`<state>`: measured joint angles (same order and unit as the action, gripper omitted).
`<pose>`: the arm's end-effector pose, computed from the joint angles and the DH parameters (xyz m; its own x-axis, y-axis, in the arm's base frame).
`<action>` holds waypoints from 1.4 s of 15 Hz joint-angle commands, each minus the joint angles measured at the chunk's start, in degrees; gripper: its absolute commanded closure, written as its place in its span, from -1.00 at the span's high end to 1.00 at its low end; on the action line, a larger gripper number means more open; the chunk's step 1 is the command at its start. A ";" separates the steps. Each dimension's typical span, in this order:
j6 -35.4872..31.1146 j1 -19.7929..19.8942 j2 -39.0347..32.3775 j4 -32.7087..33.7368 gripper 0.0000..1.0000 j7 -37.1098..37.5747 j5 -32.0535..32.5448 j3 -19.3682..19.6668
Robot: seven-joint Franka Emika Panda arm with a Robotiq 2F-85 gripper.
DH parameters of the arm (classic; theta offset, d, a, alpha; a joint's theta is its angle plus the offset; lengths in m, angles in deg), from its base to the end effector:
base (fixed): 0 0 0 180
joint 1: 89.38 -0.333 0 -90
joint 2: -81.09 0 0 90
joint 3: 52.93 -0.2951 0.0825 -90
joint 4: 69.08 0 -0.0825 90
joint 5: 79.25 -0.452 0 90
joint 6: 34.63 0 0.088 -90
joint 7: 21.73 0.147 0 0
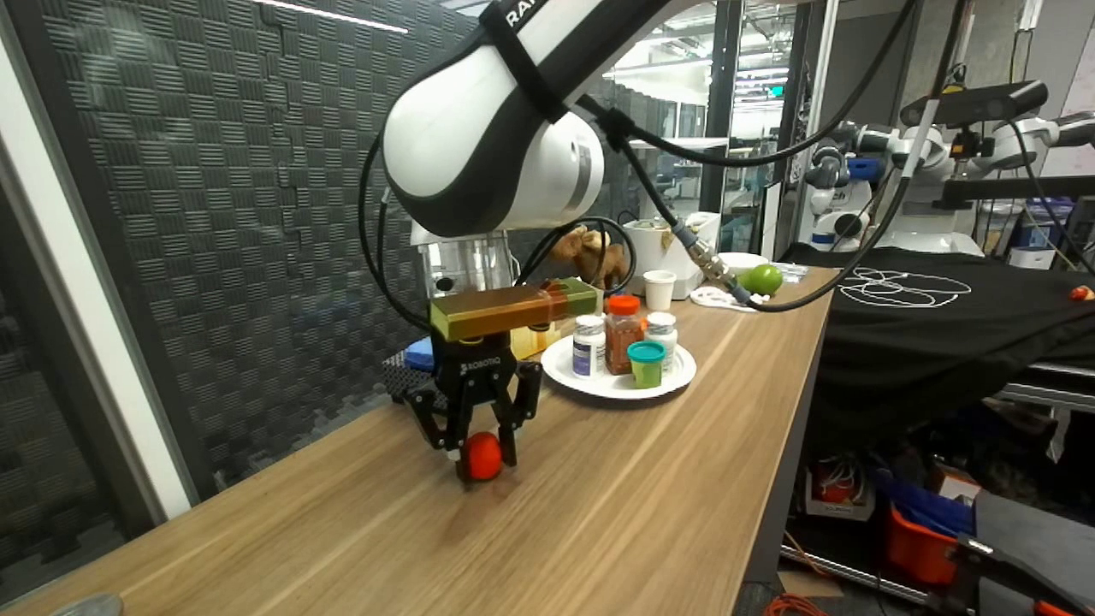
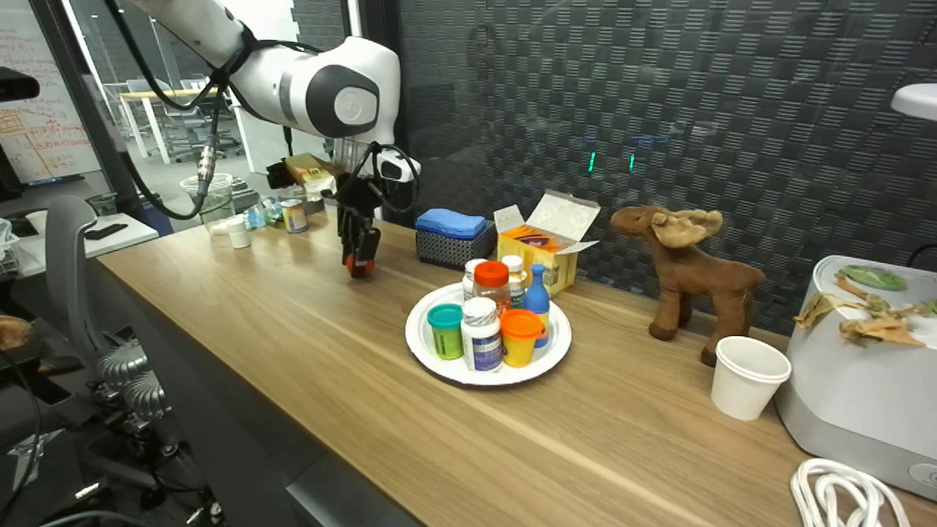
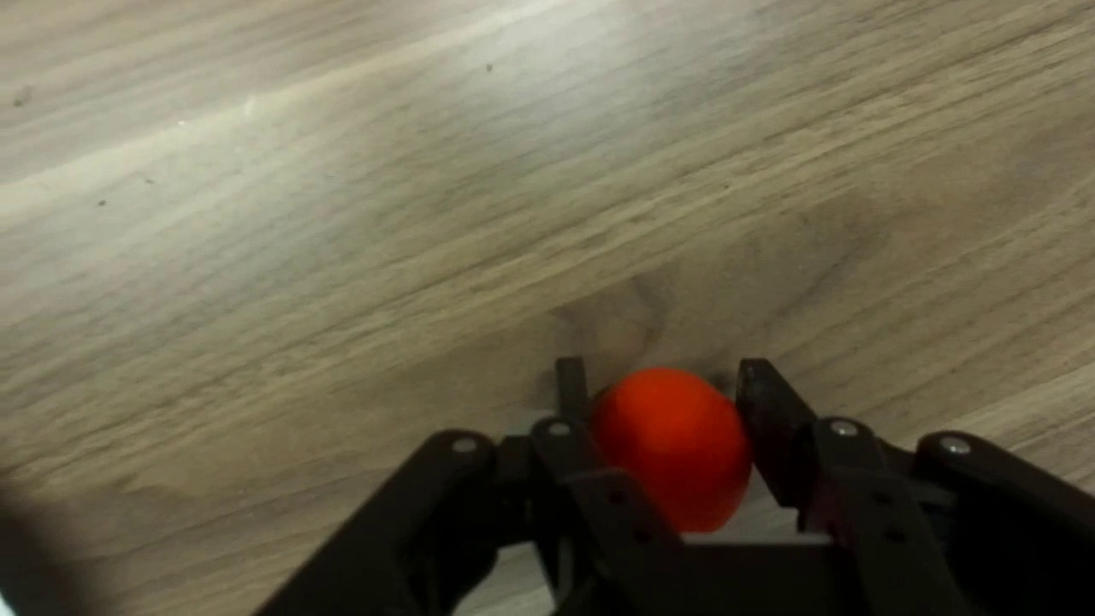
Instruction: Pick up all the objects surrounding the white plate and arrange them on the plate
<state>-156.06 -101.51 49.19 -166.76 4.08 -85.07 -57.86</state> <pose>0.6613 0.2102 0.1596 0.9599 -0.2117 -0.1837 -0.2239 -0.9734 -0.0482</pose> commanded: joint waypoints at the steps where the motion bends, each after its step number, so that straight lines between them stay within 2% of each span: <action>1: 0.69 -0.90 1.04 0.59 -0.55 1.77 0.56 1.47; 13: -3.14 0.92 9.54 -7.92 -0.55 8.89 1.00 6.62; 21: -5.01 2.74 11.22 -11.91 -0.55 14.40 1.79 8.16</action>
<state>-158.82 -99.01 58.19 -176.20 15.16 -84.58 -50.20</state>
